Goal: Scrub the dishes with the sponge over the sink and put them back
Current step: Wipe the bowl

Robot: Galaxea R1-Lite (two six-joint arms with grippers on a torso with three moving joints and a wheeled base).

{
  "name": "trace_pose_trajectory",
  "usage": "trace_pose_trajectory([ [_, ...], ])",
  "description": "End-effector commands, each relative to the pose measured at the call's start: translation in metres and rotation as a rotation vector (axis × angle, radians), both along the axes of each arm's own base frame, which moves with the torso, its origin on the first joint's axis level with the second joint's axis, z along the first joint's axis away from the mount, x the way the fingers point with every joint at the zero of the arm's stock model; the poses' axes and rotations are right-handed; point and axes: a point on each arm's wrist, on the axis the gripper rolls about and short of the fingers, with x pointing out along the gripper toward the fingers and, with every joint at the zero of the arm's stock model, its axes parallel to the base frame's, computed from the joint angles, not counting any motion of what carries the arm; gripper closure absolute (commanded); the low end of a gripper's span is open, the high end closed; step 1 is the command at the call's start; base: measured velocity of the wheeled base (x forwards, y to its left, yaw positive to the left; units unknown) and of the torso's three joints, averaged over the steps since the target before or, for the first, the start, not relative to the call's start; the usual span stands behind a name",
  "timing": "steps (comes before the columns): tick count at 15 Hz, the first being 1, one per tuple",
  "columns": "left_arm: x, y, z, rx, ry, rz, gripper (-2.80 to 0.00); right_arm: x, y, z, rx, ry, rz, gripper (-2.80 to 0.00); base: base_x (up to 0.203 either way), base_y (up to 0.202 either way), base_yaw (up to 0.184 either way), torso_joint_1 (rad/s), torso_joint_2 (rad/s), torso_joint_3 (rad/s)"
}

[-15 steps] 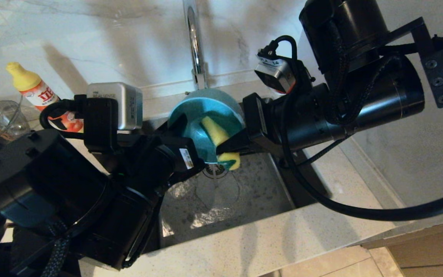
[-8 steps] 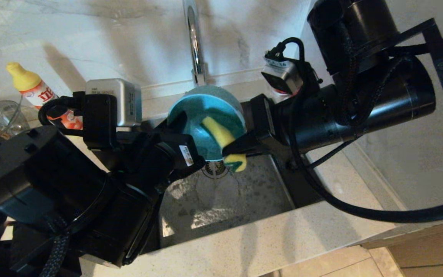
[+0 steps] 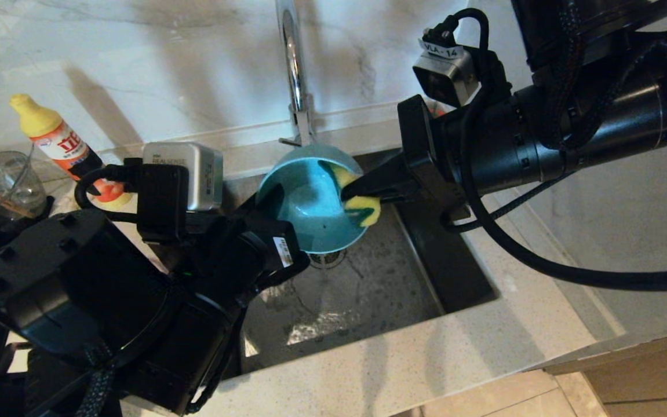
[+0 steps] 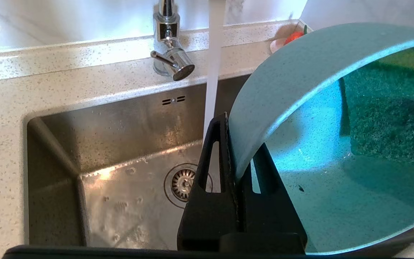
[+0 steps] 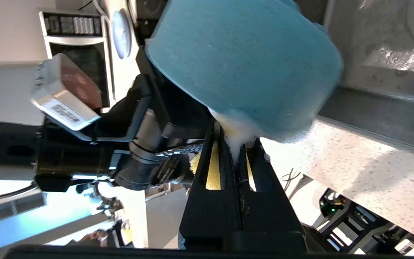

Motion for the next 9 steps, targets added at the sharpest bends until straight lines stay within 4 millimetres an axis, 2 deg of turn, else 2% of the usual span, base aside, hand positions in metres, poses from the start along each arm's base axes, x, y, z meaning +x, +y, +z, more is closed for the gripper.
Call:
trace_pose_trajectory([
  [1,-0.001,-0.001,0.002,-0.007,-0.009,-0.002,0.0,0.001,0.005,-0.004,-0.001,0.015,0.032,0.0,0.0,0.0,0.0,0.0,0.0,0.0],
  [4,-0.001,-0.002,0.001,-0.007,-0.006,-0.004,0.0,0.003,0.014,-0.008,0.0,0.02,0.056,0.0,0.0,0.0,0.0,0.0,0.0,0.0],
  [8,-0.001,-0.001,0.004,-0.014,-0.011,-0.002,0.0,0.003,0.014,-0.021,-0.037,0.064,0.054,0.0,0.0,0.0,0.0,0.0,0.0,0.0],
  [9,-0.001,-0.001,0.004,-0.016,-0.013,-0.001,0.0,0.001,0.011,-0.019,-0.034,0.063,0.05,0.0,0.0,0.0,0.0,0.0,0.0,0.0],
])
